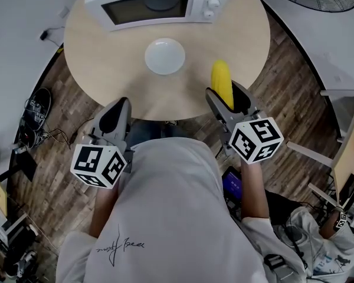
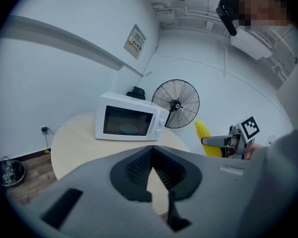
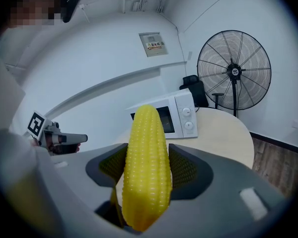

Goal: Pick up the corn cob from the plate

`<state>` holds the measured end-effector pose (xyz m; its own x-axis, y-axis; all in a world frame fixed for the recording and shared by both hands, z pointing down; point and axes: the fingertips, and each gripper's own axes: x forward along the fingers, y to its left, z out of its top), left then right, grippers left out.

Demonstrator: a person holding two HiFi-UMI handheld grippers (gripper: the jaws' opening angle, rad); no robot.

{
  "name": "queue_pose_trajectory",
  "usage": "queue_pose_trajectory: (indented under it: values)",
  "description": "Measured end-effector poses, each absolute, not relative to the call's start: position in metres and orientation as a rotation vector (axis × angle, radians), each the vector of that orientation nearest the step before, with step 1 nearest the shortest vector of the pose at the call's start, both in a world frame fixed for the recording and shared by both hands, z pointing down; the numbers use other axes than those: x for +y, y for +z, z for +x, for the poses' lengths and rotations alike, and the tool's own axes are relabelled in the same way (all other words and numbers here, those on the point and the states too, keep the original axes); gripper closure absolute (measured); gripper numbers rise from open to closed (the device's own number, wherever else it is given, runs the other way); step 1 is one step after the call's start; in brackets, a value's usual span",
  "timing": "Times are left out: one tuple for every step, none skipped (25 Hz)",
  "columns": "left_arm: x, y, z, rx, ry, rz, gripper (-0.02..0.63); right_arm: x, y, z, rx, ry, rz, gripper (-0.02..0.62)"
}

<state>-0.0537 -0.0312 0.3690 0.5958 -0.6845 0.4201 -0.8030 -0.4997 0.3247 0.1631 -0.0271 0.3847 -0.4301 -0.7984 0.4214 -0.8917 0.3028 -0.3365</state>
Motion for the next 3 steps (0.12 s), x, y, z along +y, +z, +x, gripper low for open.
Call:
queue_pose_trajectory:
  values:
    - [-0.0311, 0.3697, -0.0538, -1.18, 0.325, 2.336, 0.615, -0.0272, 0.3853, 0.1627, -2.39, 0.797, 1.565, 0.327]
    - [-0.0311, 0.3704, -0.0538, -1.18, 0.326, 2.335, 0.615, -0.0274, 0.3859, 0.1623, -2.391, 0.799, 1.563, 0.327]
    - [-0.0311, 0.371, -0.0539, -1.18, 0.326, 2.335, 0.615, -0.0276, 0.3865, 0.162, -2.392, 0.8, 1.56, 0.327]
